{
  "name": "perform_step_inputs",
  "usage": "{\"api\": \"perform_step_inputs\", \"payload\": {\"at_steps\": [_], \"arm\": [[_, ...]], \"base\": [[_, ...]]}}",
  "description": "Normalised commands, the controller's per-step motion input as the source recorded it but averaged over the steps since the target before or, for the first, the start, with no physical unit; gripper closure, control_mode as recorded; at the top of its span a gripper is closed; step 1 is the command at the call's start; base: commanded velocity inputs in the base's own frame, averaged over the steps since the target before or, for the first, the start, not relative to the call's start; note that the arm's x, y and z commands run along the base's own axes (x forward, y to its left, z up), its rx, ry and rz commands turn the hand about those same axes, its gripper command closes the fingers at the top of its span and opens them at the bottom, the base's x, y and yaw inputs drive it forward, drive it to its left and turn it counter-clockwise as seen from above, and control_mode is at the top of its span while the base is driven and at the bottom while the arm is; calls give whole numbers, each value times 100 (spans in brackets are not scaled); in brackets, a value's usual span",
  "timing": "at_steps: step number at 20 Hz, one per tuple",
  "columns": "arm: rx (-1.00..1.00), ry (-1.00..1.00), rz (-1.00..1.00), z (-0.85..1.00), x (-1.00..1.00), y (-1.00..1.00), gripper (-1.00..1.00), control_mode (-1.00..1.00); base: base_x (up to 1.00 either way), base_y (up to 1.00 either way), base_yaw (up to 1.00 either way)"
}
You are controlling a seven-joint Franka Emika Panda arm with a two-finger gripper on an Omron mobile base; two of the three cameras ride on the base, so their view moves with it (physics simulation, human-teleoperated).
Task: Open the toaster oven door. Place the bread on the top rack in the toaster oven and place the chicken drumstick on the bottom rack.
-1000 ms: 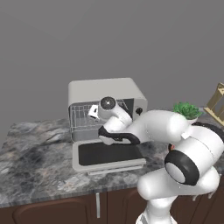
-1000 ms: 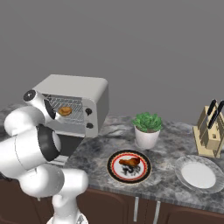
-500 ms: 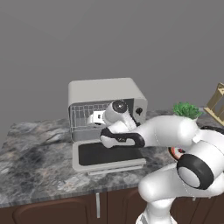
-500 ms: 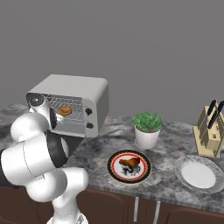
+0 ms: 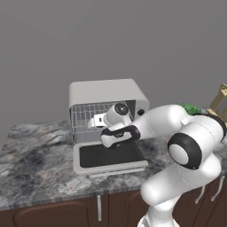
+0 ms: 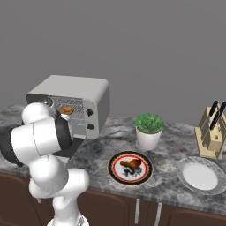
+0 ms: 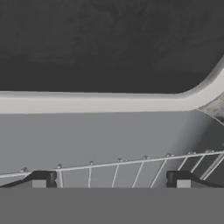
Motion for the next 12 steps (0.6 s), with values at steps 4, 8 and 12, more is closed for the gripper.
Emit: {"api": "perform_step_inputs", "payload": {"at_steps": [4, 8, 12], "arm": [[-3, -6, 8, 0, 14, 0, -100, -100], [-3, -6, 3, -6, 10, 0, -100, -100], [-1, -4, 8, -13, -1, -3, -100, -100]], "base": [[0, 0, 0], [0, 0, 0], [0, 0, 0]]}}
